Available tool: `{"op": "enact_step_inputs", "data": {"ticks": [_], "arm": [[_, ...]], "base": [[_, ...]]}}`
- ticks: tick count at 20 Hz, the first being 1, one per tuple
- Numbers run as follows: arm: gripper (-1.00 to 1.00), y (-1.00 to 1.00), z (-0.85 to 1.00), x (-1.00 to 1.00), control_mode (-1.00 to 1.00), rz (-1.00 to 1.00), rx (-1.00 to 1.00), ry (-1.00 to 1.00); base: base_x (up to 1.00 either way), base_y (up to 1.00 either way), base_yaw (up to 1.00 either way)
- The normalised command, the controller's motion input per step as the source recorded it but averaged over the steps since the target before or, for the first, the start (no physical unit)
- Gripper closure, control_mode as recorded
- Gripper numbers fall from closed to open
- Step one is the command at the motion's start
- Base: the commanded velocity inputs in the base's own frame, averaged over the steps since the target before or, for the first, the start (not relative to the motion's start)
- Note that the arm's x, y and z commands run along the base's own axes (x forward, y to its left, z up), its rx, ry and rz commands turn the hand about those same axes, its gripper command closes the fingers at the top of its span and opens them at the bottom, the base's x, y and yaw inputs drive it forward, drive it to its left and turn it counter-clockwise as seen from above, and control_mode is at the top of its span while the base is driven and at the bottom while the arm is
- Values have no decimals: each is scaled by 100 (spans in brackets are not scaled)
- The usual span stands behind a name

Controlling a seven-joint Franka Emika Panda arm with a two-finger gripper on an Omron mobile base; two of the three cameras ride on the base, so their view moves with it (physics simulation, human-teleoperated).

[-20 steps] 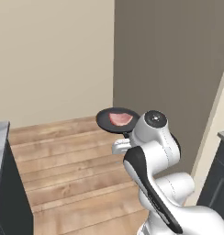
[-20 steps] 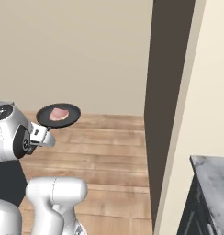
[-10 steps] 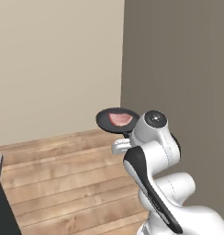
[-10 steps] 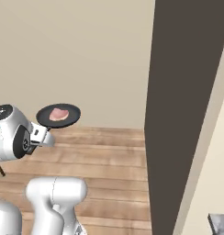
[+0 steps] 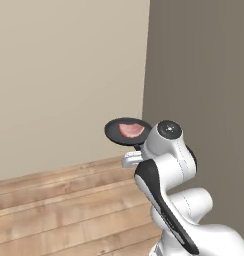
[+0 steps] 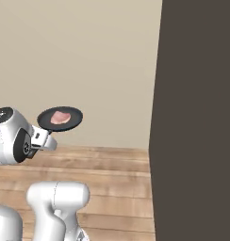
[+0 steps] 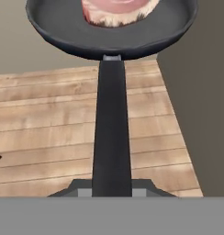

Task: Pick up the pan with the steak in it and place it on the dining table. Then place the steak on the plate.

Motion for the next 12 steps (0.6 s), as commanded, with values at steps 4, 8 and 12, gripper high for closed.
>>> {"op": "enact_step_inputs", "data": {"ticks": [4, 8, 12], "arm": [[100, 0, 0, 0, 100, 0, 0, 0], [100, 0, 0, 0, 100, 0, 0, 0], [100, 0, 0, 0, 100, 0, 0, 0]], "base": [[100, -2, -1], [100, -2, -1], [100, 0, 0]]}}
